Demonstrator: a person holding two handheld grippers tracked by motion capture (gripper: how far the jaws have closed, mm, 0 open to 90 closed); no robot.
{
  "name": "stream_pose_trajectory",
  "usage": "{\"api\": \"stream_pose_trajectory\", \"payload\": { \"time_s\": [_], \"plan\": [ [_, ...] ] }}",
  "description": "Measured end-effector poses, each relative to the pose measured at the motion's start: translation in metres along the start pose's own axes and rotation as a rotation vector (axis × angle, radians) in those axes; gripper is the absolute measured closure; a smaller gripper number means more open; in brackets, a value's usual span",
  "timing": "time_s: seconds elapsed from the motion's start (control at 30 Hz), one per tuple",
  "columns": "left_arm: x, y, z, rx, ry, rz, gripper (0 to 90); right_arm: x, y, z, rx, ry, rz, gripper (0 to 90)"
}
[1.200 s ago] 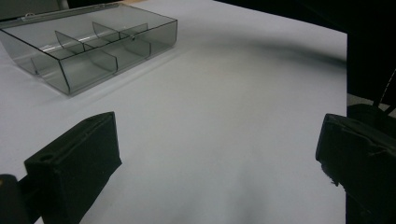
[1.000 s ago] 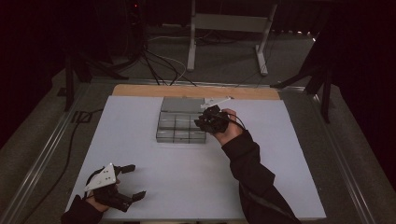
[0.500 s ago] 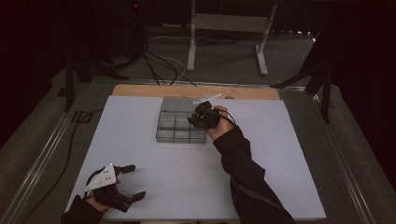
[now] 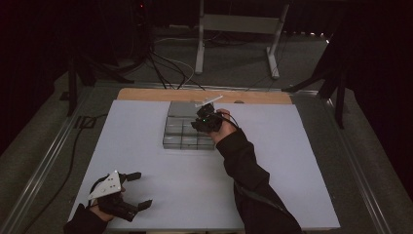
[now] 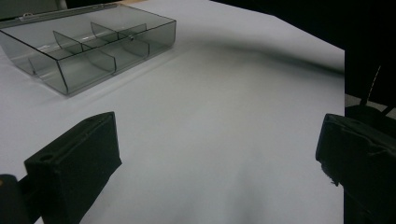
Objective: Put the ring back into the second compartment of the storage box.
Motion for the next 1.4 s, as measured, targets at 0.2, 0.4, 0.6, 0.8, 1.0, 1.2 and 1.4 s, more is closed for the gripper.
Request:
{"api": "stream_pose_trajectory", "payload": {
  "time_s": [0.2, 0.4, 0.6, 0.8, 1.0, 1.2, 1.4],
  "plan": [
    [0.000, 0.000, 0.000, 0.000, 0.000, 0.000, 0.3, 0.001, -0.010, -0.002, -0.012, -0.002, 0.001, 72.2],
    [0.000, 0.000, 0.000, 0.003, -0.001, 0.003, 0.3, 0.002, -0.022, -0.001, -0.032, -0.002, 0.004, 72.2],
    [0.000, 0.000, 0.000, 0.005, -0.001, 0.003, 0.3, 0.003, -0.032, 0.002, -0.048, -0.004, 0.006, 72.2],
    [0.000, 0.001, -0.001, 0.009, -0.001, 0.001, 0.3, 0.002, -0.039, 0.001, -0.056, -0.005, 0.000, 72.2],
    [0.000, 0.001, -0.001, 0.010, -0.001, 0.000, 0.3, 0.004, -0.048, 0.004, -0.079, -0.015, 0.004, 72.1],
    [0.000, 0.001, -0.001, 0.010, 0.001, 0.000, 0.3, 0.004, -0.051, 0.004, -0.079, -0.020, 0.004, 71.3],
    [0.000, 0.001, 0.000, 0.009, 0.000, 0.001, 0.3, 0.005, -0.046, 0.002, -0.059, -0.007, 0.011, 67.7]
  ]
}}
Point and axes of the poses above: each handheld gripper's, and its own axes: y roughly backward along the jaws, z roughly out of its underside, x roughly to its right, the point moved 6 cm from there along -y, roughly forward along the jaws, and after that the axes turned 1 degree about y, right-handed, at the moved point
